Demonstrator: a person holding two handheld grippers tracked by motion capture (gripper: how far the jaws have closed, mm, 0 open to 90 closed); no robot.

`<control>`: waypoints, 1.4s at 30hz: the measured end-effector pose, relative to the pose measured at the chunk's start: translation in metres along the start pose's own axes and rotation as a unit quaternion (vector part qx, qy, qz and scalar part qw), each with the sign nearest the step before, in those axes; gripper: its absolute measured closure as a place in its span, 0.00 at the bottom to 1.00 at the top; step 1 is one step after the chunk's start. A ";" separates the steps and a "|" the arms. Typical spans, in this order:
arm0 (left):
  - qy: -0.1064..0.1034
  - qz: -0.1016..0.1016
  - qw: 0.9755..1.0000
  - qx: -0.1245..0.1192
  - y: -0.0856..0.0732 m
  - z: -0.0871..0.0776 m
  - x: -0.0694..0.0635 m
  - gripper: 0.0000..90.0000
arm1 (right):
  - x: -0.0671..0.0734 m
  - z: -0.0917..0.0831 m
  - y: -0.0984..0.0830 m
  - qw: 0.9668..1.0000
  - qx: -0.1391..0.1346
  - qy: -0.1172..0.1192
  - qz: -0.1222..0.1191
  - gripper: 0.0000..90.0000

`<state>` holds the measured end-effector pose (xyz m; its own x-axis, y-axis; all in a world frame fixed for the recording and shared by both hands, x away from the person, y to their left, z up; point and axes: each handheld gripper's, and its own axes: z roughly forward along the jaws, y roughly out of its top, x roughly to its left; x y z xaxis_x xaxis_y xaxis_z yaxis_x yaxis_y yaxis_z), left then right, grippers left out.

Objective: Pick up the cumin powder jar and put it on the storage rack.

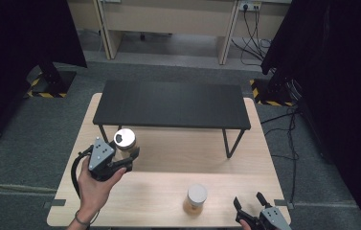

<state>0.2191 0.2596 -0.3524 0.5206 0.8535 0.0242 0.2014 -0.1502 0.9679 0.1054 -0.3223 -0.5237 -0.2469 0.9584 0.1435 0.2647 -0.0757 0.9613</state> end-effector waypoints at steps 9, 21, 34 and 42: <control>0.005 0.003 1.000 -0.004 0.022 0.004 0.005 0.33 | 0.000 0.001 0.000 1.000 0.000 0.001 -0.001 0.08; 0.015 0.011 1.000 -0.009 0.049 0.012 0.012 0.33 | 0.000 0.002 0.000 1.000 0.001 0.004 -0.002 0.08; 0.044 0.003 0.999 -0.007 0.075 0.033 0.034 0.33 | 0.000 0.002 0.000 1.000 0.002 0.003 -0.002 0.08; 0.069 0.004 0.998 0.016 0.091 0.057 0.049 0.33 | -0.001 0.002 -0.001 1.000 0.004 0.004 0.000 0.08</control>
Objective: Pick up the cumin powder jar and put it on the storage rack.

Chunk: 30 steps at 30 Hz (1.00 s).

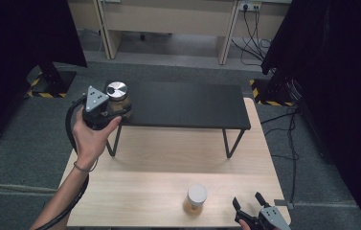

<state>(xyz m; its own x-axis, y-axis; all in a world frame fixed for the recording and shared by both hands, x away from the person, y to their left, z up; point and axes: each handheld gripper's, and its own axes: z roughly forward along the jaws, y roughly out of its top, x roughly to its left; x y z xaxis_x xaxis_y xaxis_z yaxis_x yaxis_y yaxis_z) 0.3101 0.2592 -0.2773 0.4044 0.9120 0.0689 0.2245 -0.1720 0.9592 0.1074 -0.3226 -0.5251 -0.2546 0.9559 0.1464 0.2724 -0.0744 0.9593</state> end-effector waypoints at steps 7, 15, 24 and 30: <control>0.009 -0.011 1.000 0.009 0.000 0.016 0.004 0.33 | -0.001 0.000 0.000 1.000 0.000 0.002 0.000 0.08; 0.018 -0.015 1.000 0.016 -0.004 0.026 0.003 0.33 | -0.001 0.001 0.000 1.000 0.001 0.002 0.002 0.08; 0.020 -0.016 1.000 0.012 -0.007 0.029 0.003 0.33 | 0.000 0.002 0.000 1.000 0.001 0.003 0.002 0.08; 0.022 -0.030 0.999 0.001 -0.013 0.029 0.003 0.33 | -0.001 0.002 0.000 1.000 0.001 0.004 0.001 0.08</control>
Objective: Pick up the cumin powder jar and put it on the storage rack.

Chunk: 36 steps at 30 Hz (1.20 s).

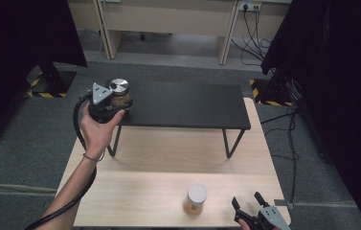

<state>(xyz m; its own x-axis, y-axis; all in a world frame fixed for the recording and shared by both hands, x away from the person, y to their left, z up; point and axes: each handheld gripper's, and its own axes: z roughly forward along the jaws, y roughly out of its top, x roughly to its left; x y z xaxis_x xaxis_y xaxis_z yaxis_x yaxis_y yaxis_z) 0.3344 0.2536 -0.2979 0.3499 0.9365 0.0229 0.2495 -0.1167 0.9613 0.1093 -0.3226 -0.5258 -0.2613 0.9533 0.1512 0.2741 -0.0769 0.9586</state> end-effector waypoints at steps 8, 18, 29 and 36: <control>0.002 -0.011 1.000 -0.014 -0.009 0.000 0.000 0.33 | 0.000 0.000 0.000 1.000 -0.001 0.002 -0.002 0.08; 0.002 -0.012 1.000 -0.023 -0.013 0.000 0.000 0.33 | 0.001 0.000 0.001 1.000 -0.001 0.002 -0.003 0.08; 0.003 -0.016 1.000 -0.023 -0.015 0.000 0.000 0.29 | 0.001 -0.001 0.001 1.000 -0.001 0.003 -0.003 0.08; 0.008 -0.013 0.999 -0.036 -0.023 -0.003 -0.001 0.04 | 0.000 -0.001 0.001 1.000 -0.001 0.002 -0.003 0.08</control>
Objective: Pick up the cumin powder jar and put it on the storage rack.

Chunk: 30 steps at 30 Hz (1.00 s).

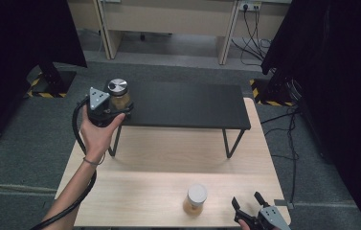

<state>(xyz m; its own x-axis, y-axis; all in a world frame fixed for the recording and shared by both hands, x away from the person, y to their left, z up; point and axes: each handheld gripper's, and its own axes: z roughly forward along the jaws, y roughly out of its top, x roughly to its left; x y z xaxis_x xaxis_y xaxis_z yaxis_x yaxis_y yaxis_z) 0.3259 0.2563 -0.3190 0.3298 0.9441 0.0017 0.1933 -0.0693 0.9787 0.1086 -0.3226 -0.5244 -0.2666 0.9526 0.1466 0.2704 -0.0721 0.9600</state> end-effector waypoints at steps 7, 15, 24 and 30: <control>0.002 0.009 1.000 -0.007 -0.001 -0.005 0.000 0.02 | 0.000 0.000 0.000 1.000 0.000 0.000 0.000 0.08; 0.002 0.015 1.000 -0.010 -0.002 -0.008 -0.001 0.01 | 0.000 0.000 0.000 1.000 0.001 0.000 0.001 0.08; -0.002 0.021 1.000 -0.017 -0.009 -0.019 -0.002 0.01 | 0.000 0.000 0.000 1.000 0.000 0.001 0.000 0.08; -0.003 0.029 0.999 -0.024 -0.014 -0.028 -0.004 0.01 | 0.001 0.000 0.000 1.000 0.000 0.001 0.000 0.08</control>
<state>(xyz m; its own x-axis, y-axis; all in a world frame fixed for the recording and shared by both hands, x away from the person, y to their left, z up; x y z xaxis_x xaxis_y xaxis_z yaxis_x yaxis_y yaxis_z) 0.2957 0.2628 -0.3273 0.3443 0.9371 0.0576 0.1287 -0.1079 0.9858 0.1090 -0.3219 -0.5242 -0.2677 0.9523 0.1466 0.2710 -0.0716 0.9599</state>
